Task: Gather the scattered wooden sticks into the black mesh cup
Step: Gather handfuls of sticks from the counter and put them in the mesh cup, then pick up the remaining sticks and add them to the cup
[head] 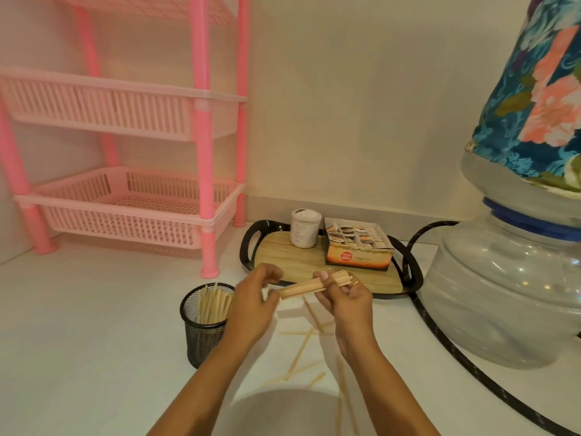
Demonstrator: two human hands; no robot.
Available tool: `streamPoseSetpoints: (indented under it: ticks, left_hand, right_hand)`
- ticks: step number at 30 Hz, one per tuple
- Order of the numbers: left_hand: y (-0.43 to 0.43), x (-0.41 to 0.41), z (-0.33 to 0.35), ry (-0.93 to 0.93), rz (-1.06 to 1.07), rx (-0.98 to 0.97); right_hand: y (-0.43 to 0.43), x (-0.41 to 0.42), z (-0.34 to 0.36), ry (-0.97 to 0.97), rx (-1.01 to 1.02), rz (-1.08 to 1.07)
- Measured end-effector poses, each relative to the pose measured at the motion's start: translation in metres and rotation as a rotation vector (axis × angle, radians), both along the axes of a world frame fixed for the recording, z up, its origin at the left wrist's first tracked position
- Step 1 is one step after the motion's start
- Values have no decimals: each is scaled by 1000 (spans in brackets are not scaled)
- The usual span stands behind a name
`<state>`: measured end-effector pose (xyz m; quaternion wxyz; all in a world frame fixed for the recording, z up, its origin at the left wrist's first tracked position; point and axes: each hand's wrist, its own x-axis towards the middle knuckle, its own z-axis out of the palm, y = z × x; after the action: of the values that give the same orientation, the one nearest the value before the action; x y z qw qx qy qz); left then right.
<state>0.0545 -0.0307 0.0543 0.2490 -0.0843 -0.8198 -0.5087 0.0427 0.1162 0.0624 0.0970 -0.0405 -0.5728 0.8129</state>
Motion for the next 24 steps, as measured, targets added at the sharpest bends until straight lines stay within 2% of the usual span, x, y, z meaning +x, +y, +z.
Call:
streamPoseSetpoints:
  ticks: [4,7,10,13,15,18,21,24]
  left_hand:
    - [-33,8,14,133,200,109]
    - [-52,7,18,119,268,146]
    - [-67,2,11,11,299,176]
    - [-74,1,-1,-74,312,95]
    - [-78,1,-9,-111,321,42]
    - [-81,2,-15,-208,331,69]
    - [-79,1,-16,-232,320,58]
    - [-78,2,-14,-236,311,56]
  right_hand:
    - [-27,-2,10,43,-69,96]
    - [-49,-3,14,89,5,167]
    - [-69,-4,13,158,156,251]
    - [-84,-3,9,209,333,316]
    - [-90,-3,6,258,502,317]
    - [-94,0,1,291,663,281]
    - [-93,3,0,363,824,267]
    - [-92,6,-4,429,1032,347]
